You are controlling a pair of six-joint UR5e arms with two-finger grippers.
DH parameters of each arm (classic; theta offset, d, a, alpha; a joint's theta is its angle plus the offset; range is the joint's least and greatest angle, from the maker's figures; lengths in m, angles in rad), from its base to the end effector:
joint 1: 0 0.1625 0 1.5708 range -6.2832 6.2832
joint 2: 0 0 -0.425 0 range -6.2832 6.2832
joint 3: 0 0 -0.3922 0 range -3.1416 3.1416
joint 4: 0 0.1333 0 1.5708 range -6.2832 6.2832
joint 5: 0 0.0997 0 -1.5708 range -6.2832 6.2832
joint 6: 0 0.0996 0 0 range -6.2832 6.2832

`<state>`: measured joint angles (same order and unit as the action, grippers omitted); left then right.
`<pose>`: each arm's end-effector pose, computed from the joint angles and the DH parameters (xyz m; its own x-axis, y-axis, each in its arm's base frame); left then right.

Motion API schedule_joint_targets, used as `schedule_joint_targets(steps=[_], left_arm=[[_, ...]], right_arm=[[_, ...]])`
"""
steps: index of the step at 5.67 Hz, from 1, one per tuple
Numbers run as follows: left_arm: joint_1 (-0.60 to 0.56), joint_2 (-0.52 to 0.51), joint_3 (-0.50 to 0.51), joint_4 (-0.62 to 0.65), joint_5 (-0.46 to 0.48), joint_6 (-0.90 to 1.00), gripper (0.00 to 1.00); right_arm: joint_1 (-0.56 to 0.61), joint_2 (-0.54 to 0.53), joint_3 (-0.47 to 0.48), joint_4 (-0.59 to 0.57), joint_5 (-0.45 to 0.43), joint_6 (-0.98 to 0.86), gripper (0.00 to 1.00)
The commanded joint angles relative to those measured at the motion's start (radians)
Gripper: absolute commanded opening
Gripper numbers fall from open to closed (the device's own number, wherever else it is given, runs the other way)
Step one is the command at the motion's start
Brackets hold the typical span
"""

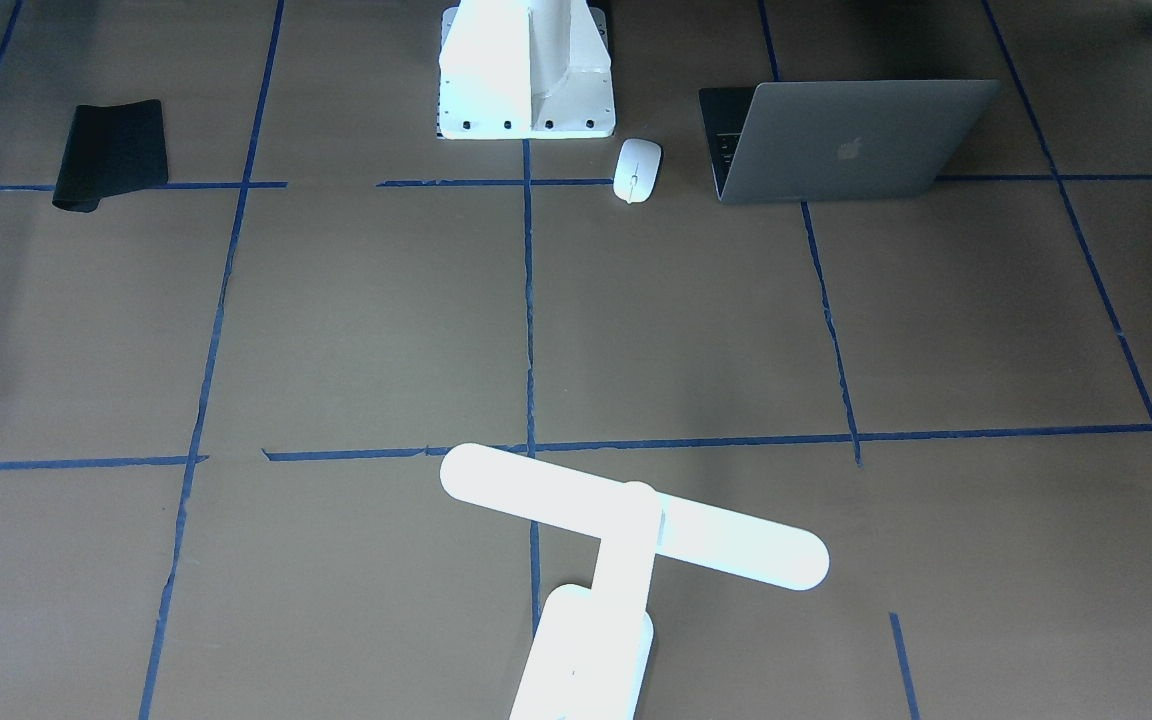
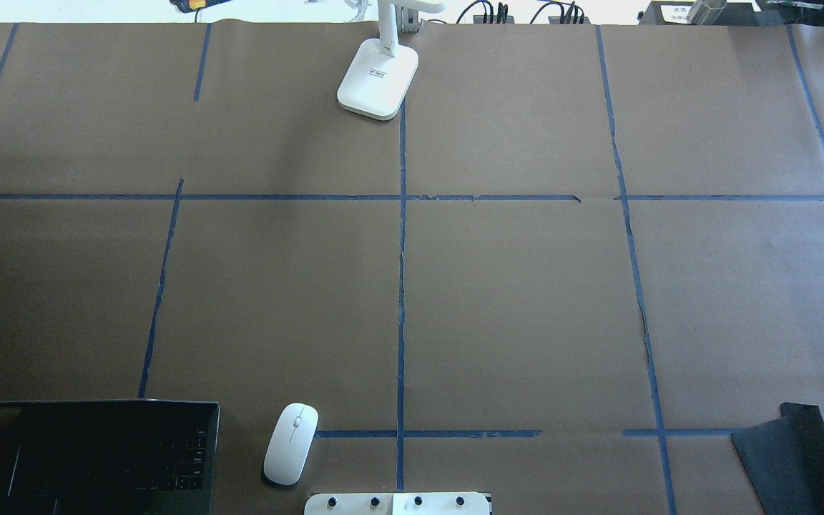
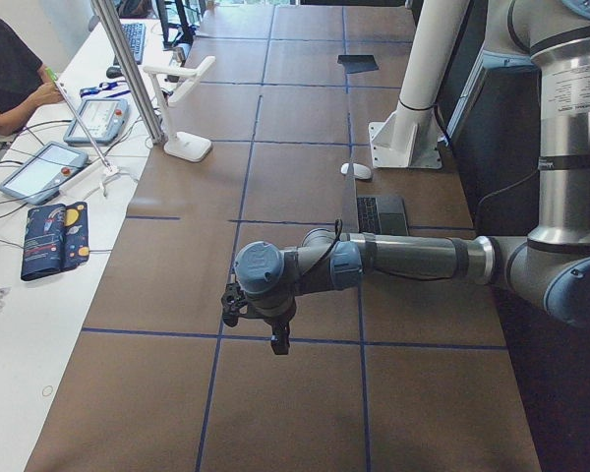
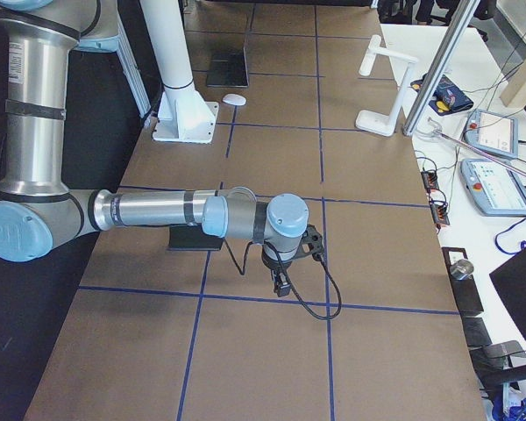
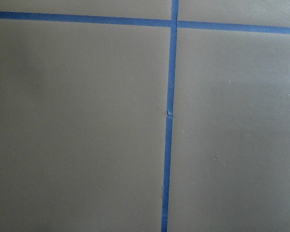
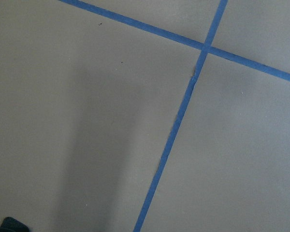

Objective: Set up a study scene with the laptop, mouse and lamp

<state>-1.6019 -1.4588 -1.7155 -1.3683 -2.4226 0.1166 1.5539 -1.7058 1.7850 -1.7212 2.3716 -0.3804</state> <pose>-0.0718 -0.4296 0.6535 0.6535 -0.0320 -0.7563 -0.0457 0.9956 -0.0815 0.0546 -0.4293 0.6289 0.6408 -0.3338 0.6913 0.2744 0.9406 0.1998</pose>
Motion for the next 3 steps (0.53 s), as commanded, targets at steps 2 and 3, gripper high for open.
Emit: schedule_joint_targets(steps=[2,3], left_arm=[[0.002,0.0,-0.045,0.003,0.002,-0.002,1.0],[0.005,0.002,-0.048,-0.002,-0.001,-0.002,1.0]], right_arm=[[0.0,0.0,-0.001,0.0,-0.002,0.0,1.0],[-0.002,0.0,-0.001,0.0,-0.002,0.0,1.0]])
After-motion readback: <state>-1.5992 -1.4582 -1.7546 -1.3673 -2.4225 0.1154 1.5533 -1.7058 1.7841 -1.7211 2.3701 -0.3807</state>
